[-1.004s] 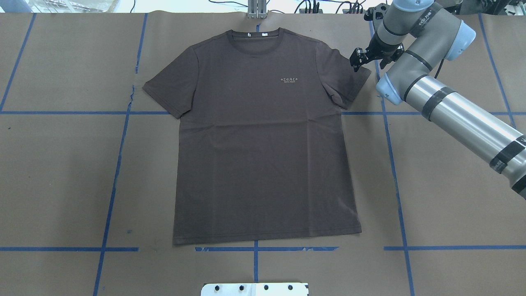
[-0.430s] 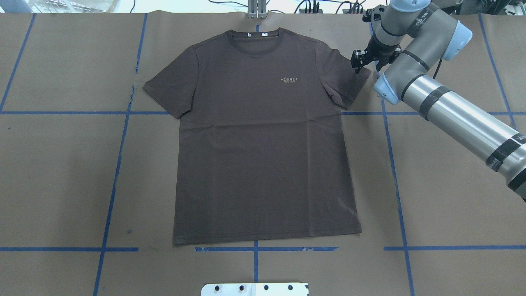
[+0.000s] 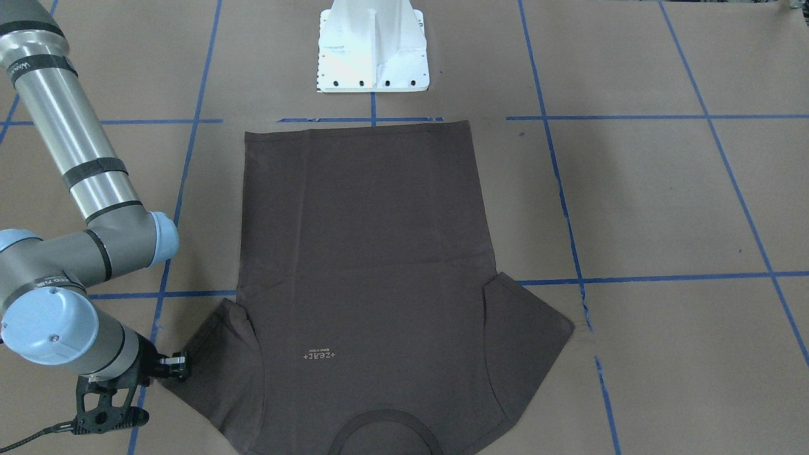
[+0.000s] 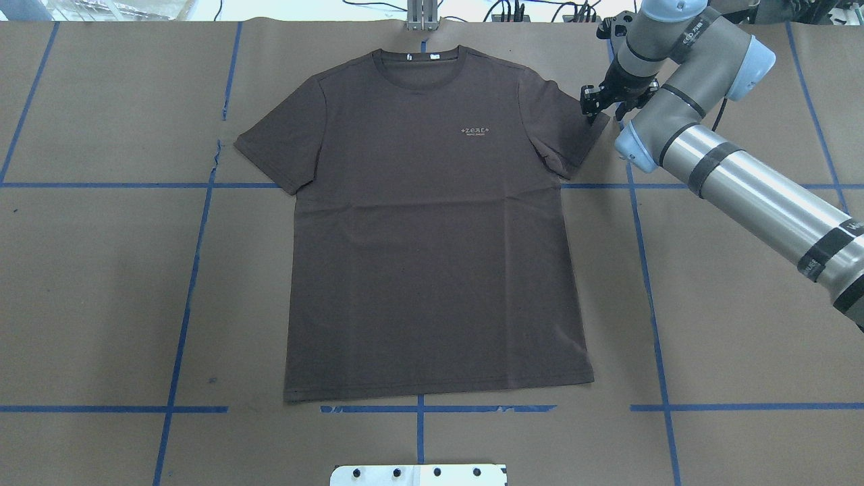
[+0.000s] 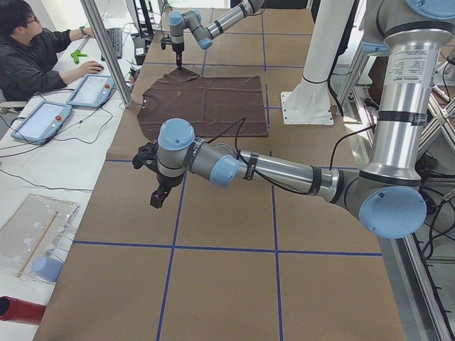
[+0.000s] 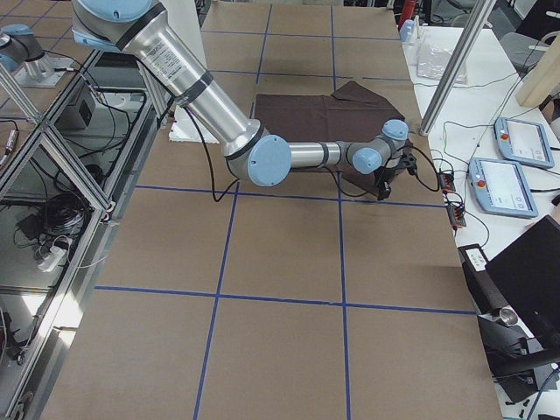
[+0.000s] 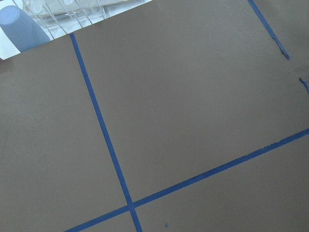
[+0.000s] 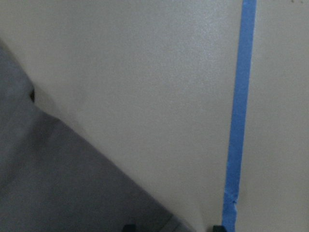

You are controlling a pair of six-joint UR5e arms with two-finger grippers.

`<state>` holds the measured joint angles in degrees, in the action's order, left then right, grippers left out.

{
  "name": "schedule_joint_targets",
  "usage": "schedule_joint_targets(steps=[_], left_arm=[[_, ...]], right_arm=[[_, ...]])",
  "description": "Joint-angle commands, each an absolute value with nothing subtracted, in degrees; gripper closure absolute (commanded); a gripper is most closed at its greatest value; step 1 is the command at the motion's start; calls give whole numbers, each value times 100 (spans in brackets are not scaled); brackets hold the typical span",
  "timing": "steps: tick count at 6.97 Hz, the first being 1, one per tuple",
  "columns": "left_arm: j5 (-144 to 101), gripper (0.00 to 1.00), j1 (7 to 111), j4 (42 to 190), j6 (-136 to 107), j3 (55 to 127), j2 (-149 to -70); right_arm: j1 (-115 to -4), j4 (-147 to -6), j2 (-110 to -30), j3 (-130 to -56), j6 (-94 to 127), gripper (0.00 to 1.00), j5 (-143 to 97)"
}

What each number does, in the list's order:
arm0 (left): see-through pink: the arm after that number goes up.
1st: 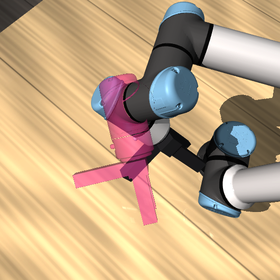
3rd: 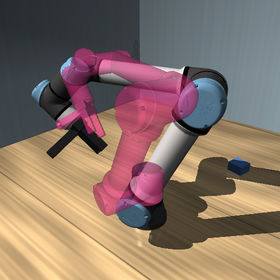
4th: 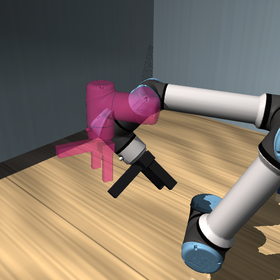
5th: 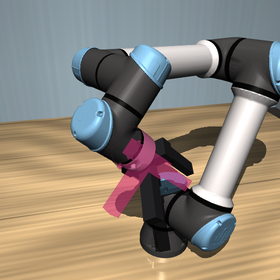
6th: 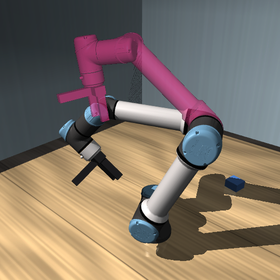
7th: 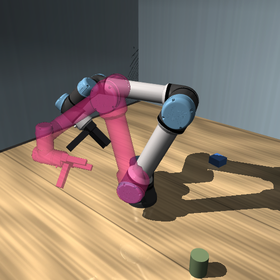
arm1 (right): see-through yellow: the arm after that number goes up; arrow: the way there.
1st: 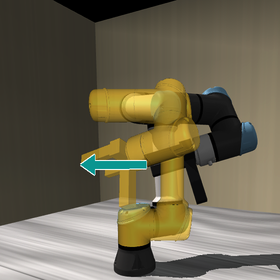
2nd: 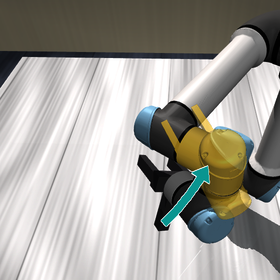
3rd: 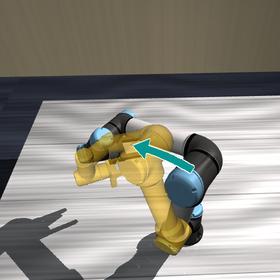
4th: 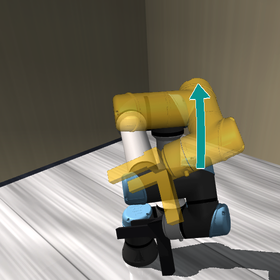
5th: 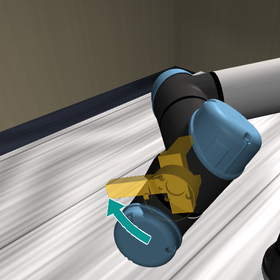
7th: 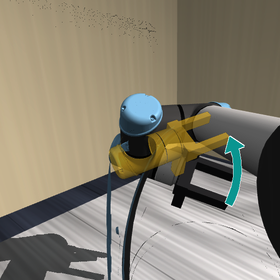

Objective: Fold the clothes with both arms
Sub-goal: 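Move the right gripper over the brown shirt's sleeve nearest it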

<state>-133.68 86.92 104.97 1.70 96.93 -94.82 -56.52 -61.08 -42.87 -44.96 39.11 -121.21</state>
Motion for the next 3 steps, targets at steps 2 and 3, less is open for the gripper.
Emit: schedule_joint_targets(steps=[2, 3], left_arm=[[-13368, 0, 8692, 10494, 158, 9694, -9483], [-13368, 0, 8692, 10485, 158, 9694, -9483]], right_arm=[[-5651, -6108, -4272, -4482, 3911, 90, -12146], [-5651, -6108, -4219, -4491, 3902, 100, -12146]])
